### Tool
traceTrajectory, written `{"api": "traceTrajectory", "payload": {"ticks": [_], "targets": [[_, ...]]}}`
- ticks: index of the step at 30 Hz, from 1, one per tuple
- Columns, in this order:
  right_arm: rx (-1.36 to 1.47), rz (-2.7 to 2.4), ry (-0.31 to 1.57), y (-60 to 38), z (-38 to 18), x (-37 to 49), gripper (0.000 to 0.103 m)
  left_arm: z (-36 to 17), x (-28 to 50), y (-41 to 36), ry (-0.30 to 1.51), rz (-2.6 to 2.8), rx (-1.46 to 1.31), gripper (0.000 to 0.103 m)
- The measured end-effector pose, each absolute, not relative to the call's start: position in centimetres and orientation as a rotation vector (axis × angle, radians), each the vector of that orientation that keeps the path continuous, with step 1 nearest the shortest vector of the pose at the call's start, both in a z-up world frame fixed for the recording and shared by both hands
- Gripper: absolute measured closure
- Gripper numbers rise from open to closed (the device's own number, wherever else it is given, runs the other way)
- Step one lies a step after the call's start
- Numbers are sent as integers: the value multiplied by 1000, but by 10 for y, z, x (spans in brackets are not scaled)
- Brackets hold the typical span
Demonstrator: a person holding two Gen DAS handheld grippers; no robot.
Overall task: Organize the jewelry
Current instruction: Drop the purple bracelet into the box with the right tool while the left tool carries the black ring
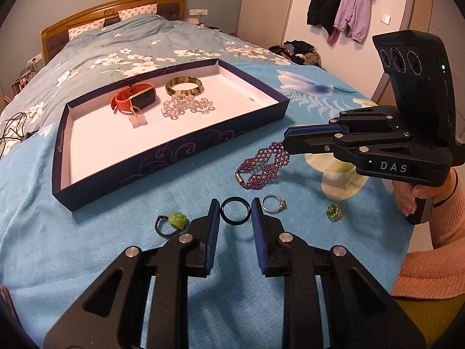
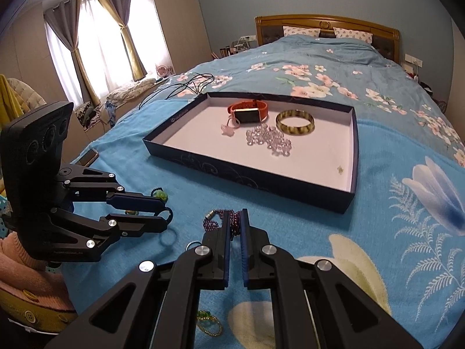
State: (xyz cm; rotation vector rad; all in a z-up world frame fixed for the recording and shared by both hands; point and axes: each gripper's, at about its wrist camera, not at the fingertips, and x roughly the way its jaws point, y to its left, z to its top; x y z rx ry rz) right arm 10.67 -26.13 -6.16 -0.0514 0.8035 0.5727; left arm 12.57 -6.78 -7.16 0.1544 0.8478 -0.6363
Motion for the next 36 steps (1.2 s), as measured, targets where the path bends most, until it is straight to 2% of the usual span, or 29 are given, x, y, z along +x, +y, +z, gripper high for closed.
{"api": "traceTrajectory", "payload": {"ticks": [36], "targets": [[-59, 593, 633, -255, -2, 130, 98, -30, 159, -51, 749, -566, 97, 81]]}}
